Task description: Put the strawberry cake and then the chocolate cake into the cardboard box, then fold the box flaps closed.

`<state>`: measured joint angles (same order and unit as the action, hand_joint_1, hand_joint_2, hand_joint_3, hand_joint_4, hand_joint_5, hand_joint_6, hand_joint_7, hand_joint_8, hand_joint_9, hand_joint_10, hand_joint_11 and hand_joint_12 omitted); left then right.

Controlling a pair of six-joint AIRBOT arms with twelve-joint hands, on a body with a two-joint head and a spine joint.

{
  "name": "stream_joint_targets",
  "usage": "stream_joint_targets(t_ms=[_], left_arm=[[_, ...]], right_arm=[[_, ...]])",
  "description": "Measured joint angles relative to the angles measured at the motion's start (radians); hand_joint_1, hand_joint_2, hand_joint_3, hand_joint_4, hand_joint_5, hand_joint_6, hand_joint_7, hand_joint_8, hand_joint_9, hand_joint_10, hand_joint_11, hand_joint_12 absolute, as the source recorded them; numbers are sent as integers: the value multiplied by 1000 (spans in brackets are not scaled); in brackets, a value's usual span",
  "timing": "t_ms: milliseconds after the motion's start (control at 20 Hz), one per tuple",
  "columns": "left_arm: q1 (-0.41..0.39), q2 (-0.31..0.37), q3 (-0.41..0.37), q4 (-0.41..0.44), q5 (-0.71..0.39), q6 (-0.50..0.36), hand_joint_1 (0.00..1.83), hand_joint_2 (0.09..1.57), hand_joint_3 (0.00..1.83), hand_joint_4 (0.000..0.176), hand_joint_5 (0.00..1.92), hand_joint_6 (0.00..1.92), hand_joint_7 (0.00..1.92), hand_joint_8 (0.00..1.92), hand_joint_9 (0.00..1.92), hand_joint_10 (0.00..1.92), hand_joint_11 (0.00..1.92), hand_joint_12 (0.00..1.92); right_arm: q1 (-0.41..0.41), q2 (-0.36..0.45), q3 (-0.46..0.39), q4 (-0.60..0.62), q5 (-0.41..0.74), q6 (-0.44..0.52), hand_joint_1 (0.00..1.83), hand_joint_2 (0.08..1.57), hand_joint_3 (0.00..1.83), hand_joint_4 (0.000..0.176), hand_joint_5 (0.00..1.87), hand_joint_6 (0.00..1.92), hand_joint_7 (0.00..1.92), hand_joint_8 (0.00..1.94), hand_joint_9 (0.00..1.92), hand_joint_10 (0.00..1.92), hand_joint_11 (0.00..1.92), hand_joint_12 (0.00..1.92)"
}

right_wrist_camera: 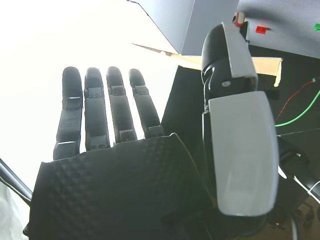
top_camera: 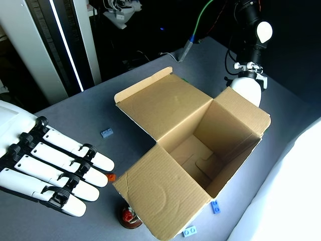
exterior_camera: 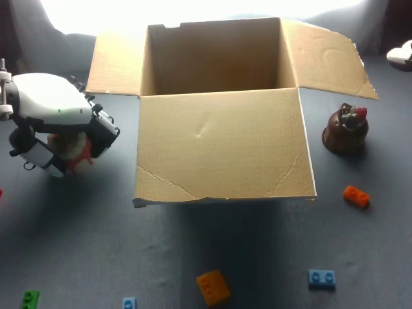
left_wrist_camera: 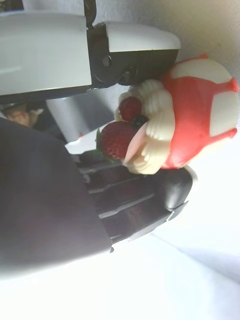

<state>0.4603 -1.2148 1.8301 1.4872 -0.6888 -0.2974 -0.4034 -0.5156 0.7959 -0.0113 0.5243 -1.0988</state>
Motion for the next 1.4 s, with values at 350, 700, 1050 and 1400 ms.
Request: stream_joint_targets(t_ms=[350, 700, 1050, 1400], left_arm=[[-32, 14, 0, 3, -7, 1, 1300, 1285, 27, 0, 591, 1462, 622, 1592, 660, 1725, 602, 1921], [-94, 62, -21, 6, -16, -2, 1304, 1271, 36, 0, 613, 1437, 633, 1582, 669, 1701, 582, 1921], [-175, 98, -51, 66, -29, -14, 1319, 1080, 424, 0, 643, 1410, 639, 1655, 693, 1736, 613, 1921], [-249, 124, -12, 85, -30, -23, 1318, 1048, 500, 0, 615, 1478, 660, 1645, 699, 1748, 600, 1921]], right_arm=[[0, 0, 0, 0, 1, 0, 606, 1071, 2, 0, 135, 0, 201, 2, 223, 18, 0, 689], [0, 0, -1, 0, 1, -1, 608, 1067, 0, 0, 131, 2, 212, 6, 230, 19, 0, 686], [0, 0, -1, 0, 2, -1, 610, 1068, 0, 0, 150, 6, 215, 2, 230, 13, 0, 665], [0, 0, -1, 0, 2, -1, 618, 1068, 0, 0, 146, 2, 201, 0, 227, 8, 0, 745]])
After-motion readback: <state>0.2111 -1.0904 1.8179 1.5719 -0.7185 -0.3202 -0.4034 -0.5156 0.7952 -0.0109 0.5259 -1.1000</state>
